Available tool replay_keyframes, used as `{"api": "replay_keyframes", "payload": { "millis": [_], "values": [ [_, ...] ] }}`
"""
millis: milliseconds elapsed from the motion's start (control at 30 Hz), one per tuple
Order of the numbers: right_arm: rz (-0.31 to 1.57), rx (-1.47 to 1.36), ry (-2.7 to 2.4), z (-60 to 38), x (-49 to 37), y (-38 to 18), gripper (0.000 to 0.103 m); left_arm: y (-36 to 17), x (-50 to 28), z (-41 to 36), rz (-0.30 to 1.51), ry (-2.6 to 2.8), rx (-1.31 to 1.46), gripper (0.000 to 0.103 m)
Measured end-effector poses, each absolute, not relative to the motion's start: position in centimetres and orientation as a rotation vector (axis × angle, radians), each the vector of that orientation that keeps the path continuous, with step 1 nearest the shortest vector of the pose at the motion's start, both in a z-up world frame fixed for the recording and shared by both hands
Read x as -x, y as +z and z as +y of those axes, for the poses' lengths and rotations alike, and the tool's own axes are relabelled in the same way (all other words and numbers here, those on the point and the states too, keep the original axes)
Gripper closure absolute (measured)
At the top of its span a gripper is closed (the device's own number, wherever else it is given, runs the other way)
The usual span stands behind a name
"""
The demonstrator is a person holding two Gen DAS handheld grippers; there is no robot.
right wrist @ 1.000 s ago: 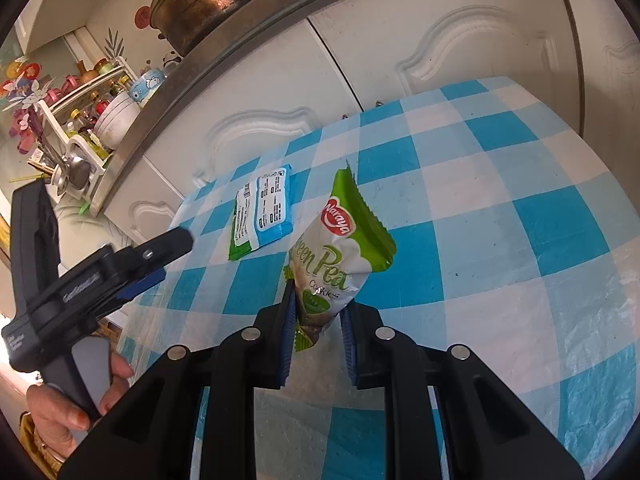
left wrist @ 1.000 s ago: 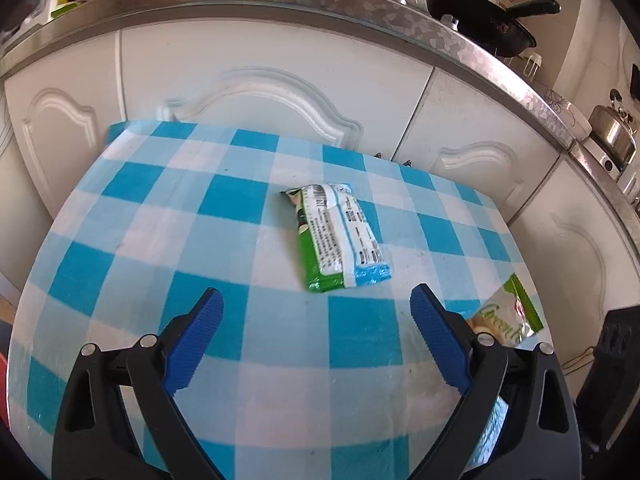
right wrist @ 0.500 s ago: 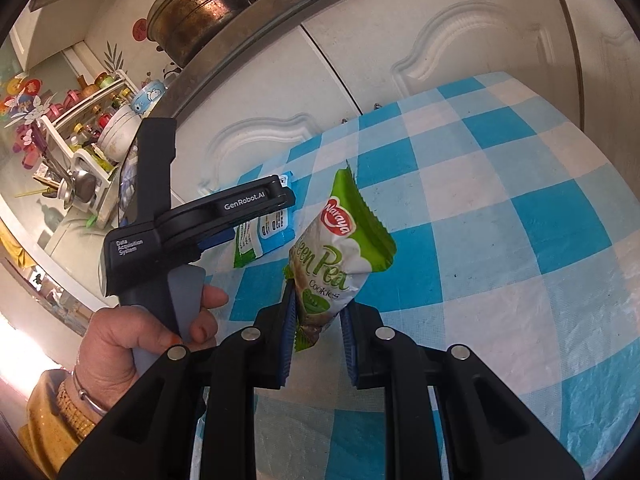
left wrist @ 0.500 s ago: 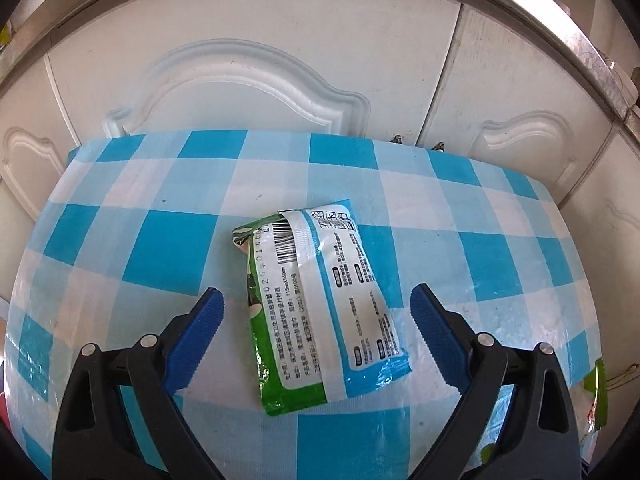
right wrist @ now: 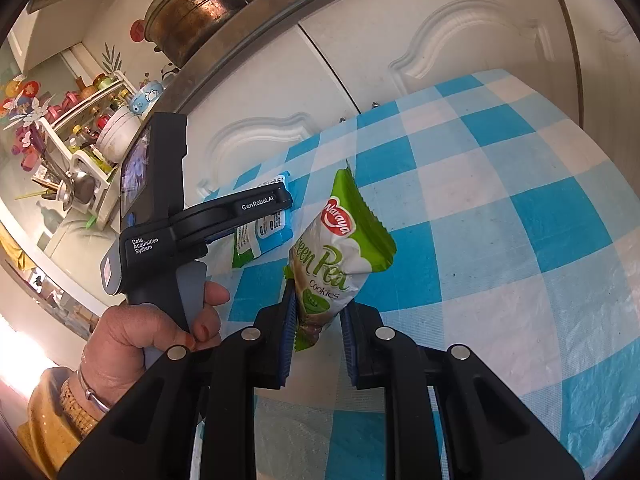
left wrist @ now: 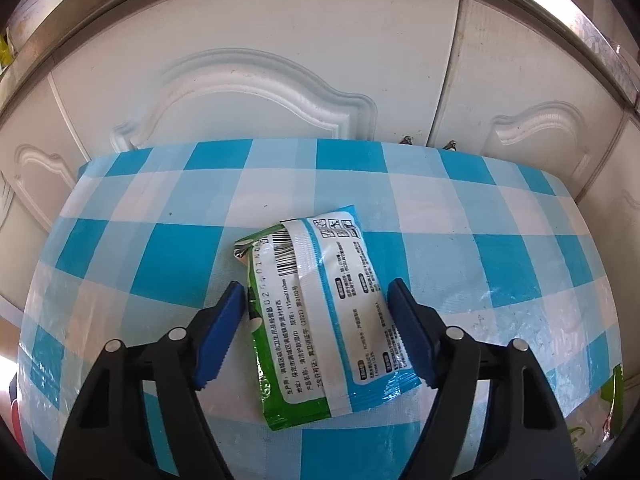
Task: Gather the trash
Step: 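Carry both snack packets over to the red bucket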
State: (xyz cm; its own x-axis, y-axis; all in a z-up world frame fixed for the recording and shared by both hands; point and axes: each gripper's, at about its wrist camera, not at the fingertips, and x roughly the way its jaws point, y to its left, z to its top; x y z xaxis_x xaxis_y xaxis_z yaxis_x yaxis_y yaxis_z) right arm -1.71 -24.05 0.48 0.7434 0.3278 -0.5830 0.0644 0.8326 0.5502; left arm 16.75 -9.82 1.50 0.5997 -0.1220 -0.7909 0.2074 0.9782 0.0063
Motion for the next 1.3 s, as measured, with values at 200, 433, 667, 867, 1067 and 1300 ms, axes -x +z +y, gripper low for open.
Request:
{"api": "replay_keyframes", "payload": {
  "millis": [200,433,667,867,1067,1300],
  "values": [
    [0.729,-0.580,0.153,-24.1,1.7,0.5,0.081,1.6,-16.2,-9.8,0.894,-0.189,-0.091,0.041],
    [0.728,-0.578,0.153,-24.1,1.6,0.4,0.081,1.9,-15.4,-9.0,0.904,-0.206,-0.072,0.045],
    [0.727,-0.574,0.150,-24.1,1.7,0.5,0.081,2.1,-13.2,-6.8,0.911,-0.223,-0.048,0.045],
    [0.721,-0.562,0.149,-23.9,1.8,0.6,0.081,2.2,-10.6,-3.7,0.912,-0.222,-0.037,0.045],
    [0.718,-0.546,0.145,-23.6,1.9,0.7,0.081,2.6,-7.7,0.1,0.900,-0.210,-0.021,0.046],
    [0.729,-0.529,0.149,-23.1,2.2,0.8,0.081,3.3,-3.7,3.9,0.875,-0.204,-0.006,0.046]
  ]
}}
